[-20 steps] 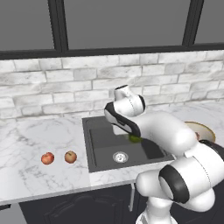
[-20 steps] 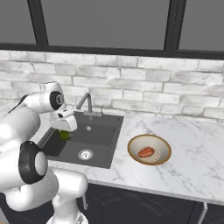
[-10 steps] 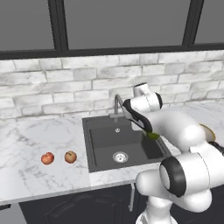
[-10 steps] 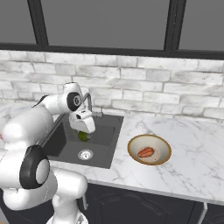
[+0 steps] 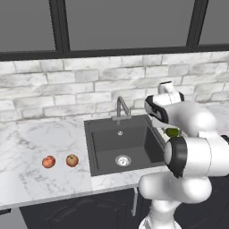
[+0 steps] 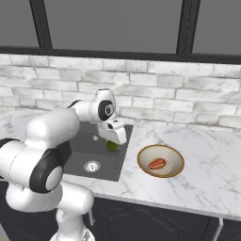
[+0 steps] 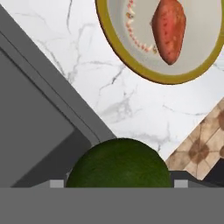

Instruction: There is a mixed pile of frozen fruits and vegetables on the counter. Locate all the frozen vegetables and place the items in a bowl on the counter. Take all the frozen fruits and defrost them in a running sink.

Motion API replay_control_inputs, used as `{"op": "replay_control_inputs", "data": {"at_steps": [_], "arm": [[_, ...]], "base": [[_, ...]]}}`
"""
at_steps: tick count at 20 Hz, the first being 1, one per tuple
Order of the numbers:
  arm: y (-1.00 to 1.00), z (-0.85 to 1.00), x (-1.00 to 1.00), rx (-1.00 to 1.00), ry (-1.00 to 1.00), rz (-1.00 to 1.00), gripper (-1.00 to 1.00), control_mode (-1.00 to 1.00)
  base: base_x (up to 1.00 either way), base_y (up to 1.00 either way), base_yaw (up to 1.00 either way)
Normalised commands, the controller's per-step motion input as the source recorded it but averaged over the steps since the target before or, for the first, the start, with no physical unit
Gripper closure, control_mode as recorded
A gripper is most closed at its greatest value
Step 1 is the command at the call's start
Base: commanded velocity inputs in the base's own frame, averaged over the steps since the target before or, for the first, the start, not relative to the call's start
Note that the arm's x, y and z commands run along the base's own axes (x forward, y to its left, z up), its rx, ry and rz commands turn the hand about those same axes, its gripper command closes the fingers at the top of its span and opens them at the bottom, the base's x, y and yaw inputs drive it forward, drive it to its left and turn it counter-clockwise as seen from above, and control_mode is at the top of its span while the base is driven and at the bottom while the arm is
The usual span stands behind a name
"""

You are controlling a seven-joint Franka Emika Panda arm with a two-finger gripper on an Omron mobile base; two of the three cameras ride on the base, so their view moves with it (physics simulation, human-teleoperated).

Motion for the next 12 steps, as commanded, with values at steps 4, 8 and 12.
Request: {"op": "replay_control_inputs", "data": {"at_steps": [4, 8, 12], "arm": [[-0.92, 0.00, 0.13, 0.07, 0.00, -0.09, 1.00, -1.00], [-0.89, 0.00, 0.11, 0.06, 0.00, -0.09, 1.00, -1.00], [-0.78, 0.00, 0.07, 0.03, 0.00, -0.08, 1.00, -1.00]], "base": [[0.00, 0.00, 0.00], [0.00, 0.00, 0.00], [0.00, 0.00, 0.00]]}}
